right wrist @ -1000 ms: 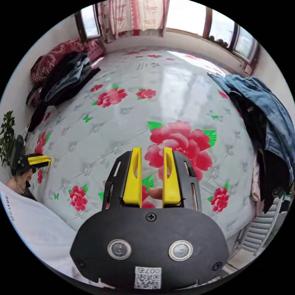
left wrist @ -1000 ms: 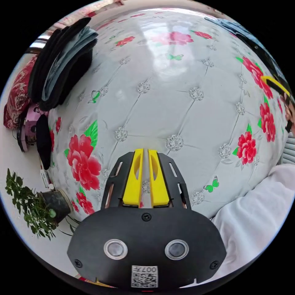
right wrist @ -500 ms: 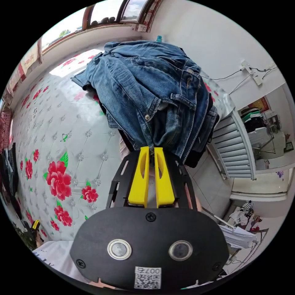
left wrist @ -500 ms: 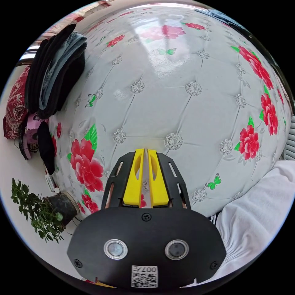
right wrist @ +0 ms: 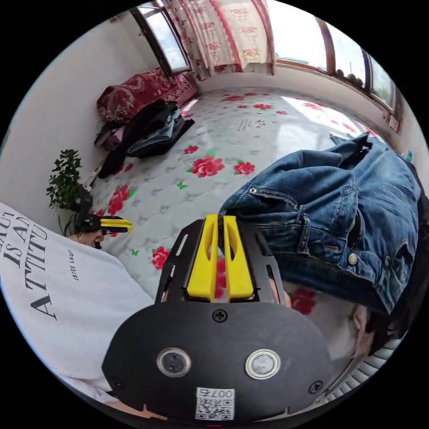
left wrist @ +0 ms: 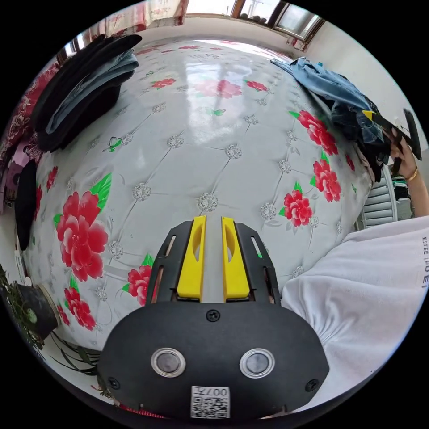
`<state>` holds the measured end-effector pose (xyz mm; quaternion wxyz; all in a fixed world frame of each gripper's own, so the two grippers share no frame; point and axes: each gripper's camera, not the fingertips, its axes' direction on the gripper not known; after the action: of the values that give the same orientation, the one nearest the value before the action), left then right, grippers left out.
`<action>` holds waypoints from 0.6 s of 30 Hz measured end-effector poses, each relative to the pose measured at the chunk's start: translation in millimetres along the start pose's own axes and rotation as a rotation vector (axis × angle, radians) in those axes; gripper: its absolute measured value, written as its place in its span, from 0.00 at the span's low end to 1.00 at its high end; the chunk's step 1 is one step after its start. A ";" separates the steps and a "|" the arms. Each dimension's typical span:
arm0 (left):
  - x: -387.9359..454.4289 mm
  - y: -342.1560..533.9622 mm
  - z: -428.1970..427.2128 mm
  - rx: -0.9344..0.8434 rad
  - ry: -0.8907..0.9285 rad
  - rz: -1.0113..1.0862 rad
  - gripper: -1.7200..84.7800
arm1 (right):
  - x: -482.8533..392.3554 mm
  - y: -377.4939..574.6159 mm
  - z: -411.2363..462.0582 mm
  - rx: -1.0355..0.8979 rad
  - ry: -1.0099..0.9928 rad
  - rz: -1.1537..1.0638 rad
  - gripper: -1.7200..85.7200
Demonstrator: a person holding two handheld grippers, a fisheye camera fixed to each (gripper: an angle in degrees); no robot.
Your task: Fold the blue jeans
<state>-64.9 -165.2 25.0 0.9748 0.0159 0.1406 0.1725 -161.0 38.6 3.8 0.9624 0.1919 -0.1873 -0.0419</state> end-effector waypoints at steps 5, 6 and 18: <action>-44.8 38.1 -28.3 0.076 -0.044 -0.156 0.09 | -110.3 -30.5 120.0 -0.040 -0.305 -0.093 0.05; -52.4 47.9 -36.2 0.096 -0.088 -0.172 0.10 | -125.5 -33.9 127.9 -0.035 -0.349 -0.120 0.05; 92.6 -25.1 -21.4 0.132 0.056 0.443 0.13 | 7.9 44.5 101.1 -0.169 0.174 0.219 0.07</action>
<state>20.9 -157.5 -22.5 0.9057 0.1055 0.1716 0.3731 -191.4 42.6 110.2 0.9866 0.0916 -0.1188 0.0644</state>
